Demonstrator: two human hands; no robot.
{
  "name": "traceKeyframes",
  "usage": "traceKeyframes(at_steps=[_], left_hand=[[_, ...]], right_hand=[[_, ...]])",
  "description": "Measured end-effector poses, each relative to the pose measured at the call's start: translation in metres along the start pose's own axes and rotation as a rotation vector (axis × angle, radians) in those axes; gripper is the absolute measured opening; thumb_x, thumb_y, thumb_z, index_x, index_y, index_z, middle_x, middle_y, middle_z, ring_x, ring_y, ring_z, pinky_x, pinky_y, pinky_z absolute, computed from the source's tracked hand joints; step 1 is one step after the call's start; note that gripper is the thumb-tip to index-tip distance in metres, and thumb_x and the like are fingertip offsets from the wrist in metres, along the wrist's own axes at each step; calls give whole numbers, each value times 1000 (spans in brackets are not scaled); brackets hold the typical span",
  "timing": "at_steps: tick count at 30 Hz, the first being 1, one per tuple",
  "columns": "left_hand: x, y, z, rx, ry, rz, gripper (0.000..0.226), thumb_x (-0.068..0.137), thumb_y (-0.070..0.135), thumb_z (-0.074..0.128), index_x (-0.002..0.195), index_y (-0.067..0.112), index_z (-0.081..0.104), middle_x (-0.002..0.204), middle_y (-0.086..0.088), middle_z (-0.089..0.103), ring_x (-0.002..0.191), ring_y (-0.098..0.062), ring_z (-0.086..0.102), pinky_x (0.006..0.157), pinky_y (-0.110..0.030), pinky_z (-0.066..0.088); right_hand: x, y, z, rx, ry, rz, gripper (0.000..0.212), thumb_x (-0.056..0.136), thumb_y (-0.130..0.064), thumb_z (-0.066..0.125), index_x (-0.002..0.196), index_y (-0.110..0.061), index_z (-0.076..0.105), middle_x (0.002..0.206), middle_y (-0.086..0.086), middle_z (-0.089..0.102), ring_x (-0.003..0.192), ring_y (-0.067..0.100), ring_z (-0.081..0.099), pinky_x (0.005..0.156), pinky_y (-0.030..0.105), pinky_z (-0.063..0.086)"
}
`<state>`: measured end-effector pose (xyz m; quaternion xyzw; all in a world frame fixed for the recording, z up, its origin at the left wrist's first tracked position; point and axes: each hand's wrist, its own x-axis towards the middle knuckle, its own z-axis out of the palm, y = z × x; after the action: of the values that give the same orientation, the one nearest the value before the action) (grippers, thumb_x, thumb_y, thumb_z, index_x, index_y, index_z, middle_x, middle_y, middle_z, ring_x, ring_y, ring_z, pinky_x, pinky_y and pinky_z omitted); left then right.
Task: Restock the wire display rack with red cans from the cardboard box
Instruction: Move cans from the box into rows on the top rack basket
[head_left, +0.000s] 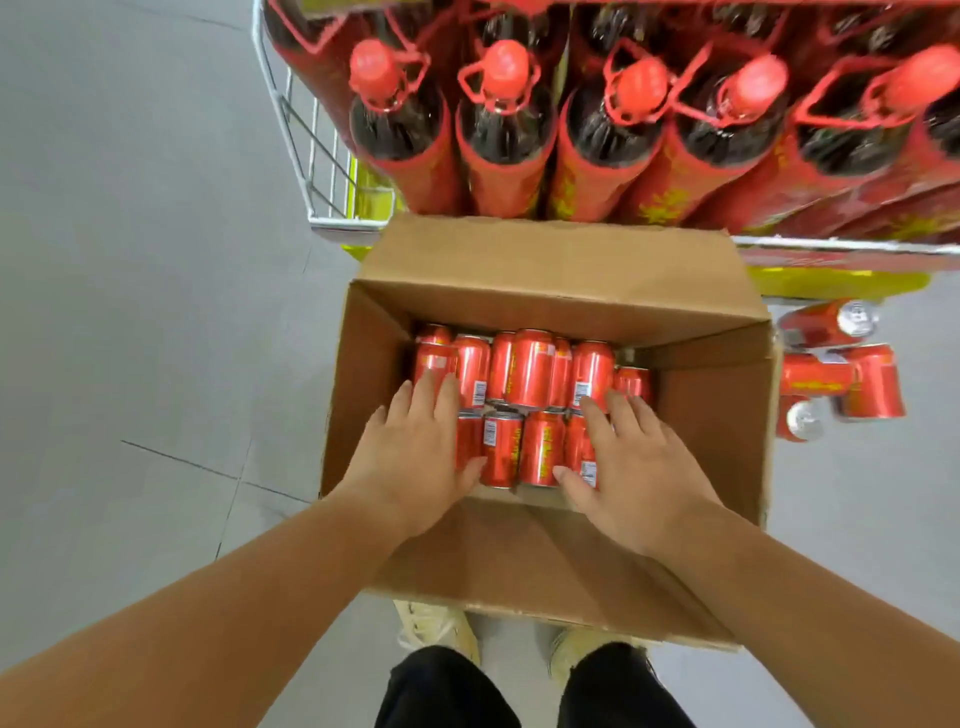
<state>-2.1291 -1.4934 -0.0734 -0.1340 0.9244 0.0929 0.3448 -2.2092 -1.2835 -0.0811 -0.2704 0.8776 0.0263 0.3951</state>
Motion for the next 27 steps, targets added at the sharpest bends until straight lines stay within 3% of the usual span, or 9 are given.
traceKeyframes(at_steps=[4, 12, 15, 20, 23, 27], left_hand=[[47, -11, 42, -205, 8, -170, 90, 92, 60, 59, 158, 18, 12, 160, -7, 29, 145, -27, 36, 113, -47, 42], [97, -34, 98, -366, -4, -311, 93, 96, 50, 60, 161, 21, 1, 164, -8, 22, 148, -28, 33, 117, -48, 38], [103, -31, 107, -513, 80, -363, 79, 101, 41, 54, 160, 22, 5, 160, -7, 31, 144, -27, 41, 114, -48, 42], [104, -27, 109, -691, 245, -473, 51, 102, 32, 55, 146, 21, 30, 142, -5, 48, 126, -25, 57, 101, -41, 51], [107, -28, 108, -752, 237, -503, 59, 98, 26, 65, 147, 18, 32, 142, -5, 44, 124, -25, 58, 99, -35, 48], [111, -26, 108, -633, 126, -537, 88, 87, 34, 78, 154, 14, 25, 147, -8, 38, 136, -29, 46, 111, -42, 42]], right_hand=[[53, -3, 29, 31, -26, 16, 84, 97, -65, 30, 159, -18, 1, 167, 10, 6, 154, 30, 6, 123, 45, 18], [126, -9, 62, 94, 26, 61, 88, 95, -66, 37, 158, -14, 4, 162, 11, 21, 149, 30, 21, 118, 45, 28], [143, -15, 67, 180, 51, 146, 88, 94, -64, 45, 154, -6, 15, 152, 13, 36, 140, 31, 36, 110, 44, 37], [156, -24, 70, 439, 116, 262, 69, 90, -61, 58, 130, -8, 39, 132, 15, 54, 123, 34, 52, 97, 43, 45], [168, -29, 66, 637, 146, 362, 75, 87, -61, 64, 131, -5, 41, 132, 17, 56, 121, 36, 55, 94, 40, 46], [183, -27, 64, 788, 148, 451, 71, 84, -50, 74, 128, -3, 44, 130, 18, 56, 119, 36, 57, 81, 31, 40]])
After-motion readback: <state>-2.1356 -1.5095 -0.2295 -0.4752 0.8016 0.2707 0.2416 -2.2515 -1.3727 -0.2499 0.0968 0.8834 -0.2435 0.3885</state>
